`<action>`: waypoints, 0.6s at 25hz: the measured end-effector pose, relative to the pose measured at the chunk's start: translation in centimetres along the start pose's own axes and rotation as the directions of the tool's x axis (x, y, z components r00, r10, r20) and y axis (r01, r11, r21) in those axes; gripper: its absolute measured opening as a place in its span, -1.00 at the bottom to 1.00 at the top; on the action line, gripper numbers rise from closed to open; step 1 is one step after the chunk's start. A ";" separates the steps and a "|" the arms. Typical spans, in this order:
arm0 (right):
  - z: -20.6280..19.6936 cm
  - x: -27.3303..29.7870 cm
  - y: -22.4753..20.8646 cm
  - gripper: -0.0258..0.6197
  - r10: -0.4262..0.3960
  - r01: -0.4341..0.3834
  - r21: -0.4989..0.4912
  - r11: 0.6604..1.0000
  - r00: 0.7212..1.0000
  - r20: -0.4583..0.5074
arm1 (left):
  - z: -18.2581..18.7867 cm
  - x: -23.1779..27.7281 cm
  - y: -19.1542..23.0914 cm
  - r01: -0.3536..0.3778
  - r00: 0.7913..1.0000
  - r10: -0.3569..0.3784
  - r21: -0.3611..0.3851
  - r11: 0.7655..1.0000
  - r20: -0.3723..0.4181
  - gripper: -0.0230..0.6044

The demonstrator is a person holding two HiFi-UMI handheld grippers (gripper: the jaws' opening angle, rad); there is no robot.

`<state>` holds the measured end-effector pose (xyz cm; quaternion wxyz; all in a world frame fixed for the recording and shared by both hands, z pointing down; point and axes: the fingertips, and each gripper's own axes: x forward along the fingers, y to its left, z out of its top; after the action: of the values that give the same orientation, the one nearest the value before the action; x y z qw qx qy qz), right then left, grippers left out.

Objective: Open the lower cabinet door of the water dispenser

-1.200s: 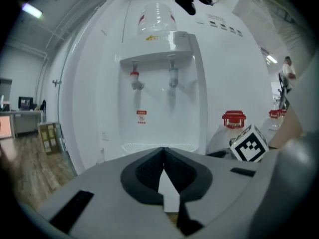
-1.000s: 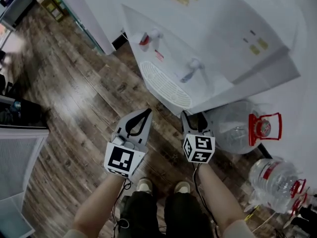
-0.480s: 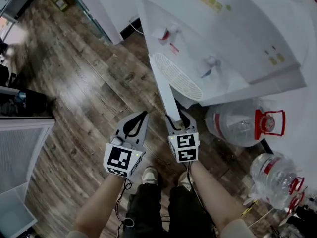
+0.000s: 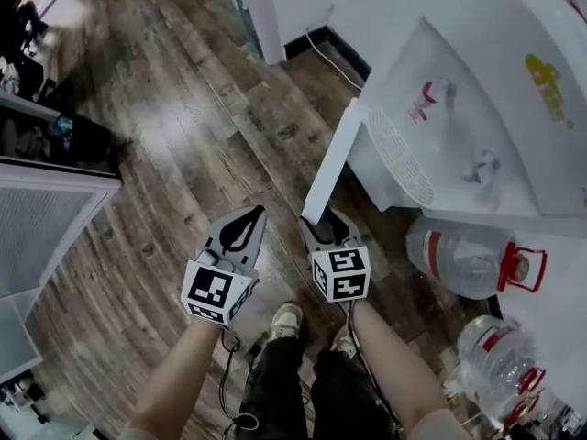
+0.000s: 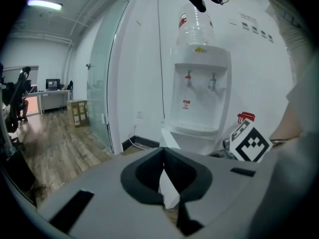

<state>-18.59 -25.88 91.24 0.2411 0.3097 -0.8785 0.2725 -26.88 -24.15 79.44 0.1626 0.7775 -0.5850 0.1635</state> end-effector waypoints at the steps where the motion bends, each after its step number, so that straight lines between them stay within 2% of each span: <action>1: 0.3 0.8 0.7 -0.18 0.020 -0.020 -0.012 1.000 1.000 -0.003 | -0.6 -0.4 1.1 -0.006 1.000 0.006 -0.001 1.000 -0.011 -0.91; 7: 2.3 5.2 3.9 -0.18 0.109 -0.110 -0.044 0.993 0.994 -0.016 | -2.3 -2.5 5.3 -0.061 0.997 0.060 -0.018 0.998 -0.045 -0.91; 9: 3.4 6.4 4.5 -0.28 0.132 -0.132 -0.034 0.991 0.991 -0.019 | -2.2 -3.2 6.0 -0.076 0.996 0.075 -0.026 0.997 -0.043 -0.91; 15: 7.2 5.2 4.2 -0.38 0.124 -0.124 -0.029 0.992 0.992 -0.001 | -0.1 -4.6 6.2 -0.070 0.997 0.068 -0.052 0.996 -0.029 -0.91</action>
<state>-26.82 -29.81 87.65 0.2276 0.2511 -0.9000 0.2742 -34.03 -21.75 77.87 0.1852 0.7501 -0.6134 0.1638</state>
